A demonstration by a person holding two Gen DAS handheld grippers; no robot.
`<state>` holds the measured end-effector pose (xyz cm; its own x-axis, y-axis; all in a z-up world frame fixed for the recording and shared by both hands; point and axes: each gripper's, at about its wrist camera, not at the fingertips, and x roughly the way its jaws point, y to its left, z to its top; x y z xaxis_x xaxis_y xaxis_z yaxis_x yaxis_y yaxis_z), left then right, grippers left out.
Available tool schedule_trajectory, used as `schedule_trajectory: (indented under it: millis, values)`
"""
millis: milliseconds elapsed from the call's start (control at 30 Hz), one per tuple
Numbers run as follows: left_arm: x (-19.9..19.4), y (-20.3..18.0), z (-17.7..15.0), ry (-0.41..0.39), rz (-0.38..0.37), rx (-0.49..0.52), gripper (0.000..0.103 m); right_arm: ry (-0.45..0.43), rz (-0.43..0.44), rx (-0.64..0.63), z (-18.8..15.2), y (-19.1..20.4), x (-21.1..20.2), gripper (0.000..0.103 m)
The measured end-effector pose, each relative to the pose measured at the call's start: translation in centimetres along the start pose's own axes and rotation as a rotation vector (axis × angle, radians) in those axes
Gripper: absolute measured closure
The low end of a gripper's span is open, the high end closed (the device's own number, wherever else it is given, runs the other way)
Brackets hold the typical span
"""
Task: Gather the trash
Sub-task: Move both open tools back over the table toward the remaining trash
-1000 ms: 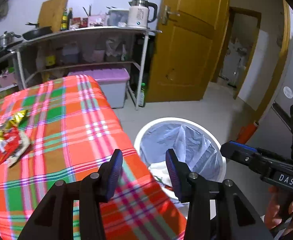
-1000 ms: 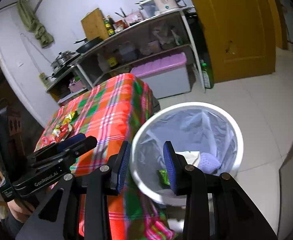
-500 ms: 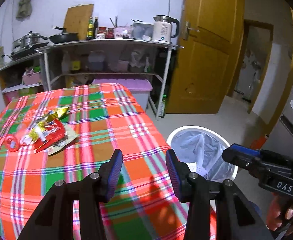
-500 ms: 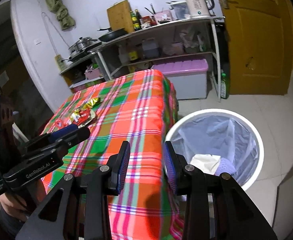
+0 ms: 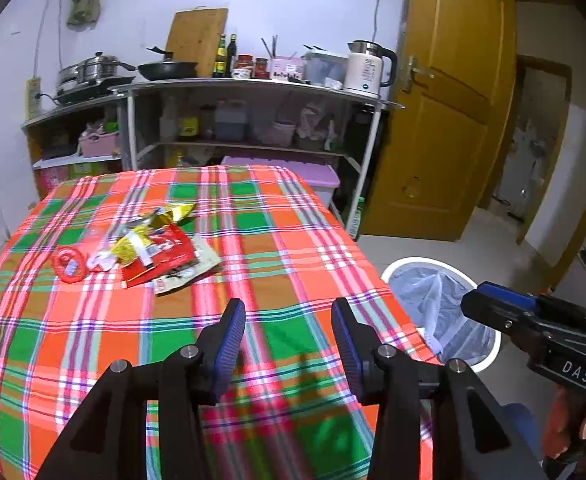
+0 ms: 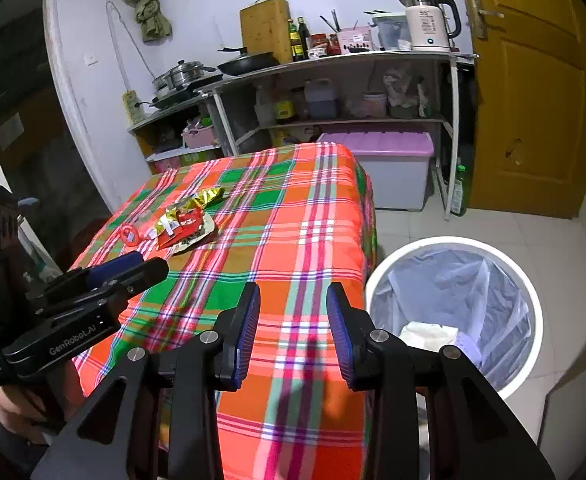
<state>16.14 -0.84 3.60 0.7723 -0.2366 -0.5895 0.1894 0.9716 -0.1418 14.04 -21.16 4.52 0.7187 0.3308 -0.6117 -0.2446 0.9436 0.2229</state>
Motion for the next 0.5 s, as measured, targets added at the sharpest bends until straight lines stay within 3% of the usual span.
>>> schedule_trajectory:
  millis: [500]
  values:
    - [-0.5, 5.3, -0.2, -0.015, 0.098, -0.056, 0.059, 0.029, 0.058, -0.069, 1.1, 3.9, 3.7, 0.065]
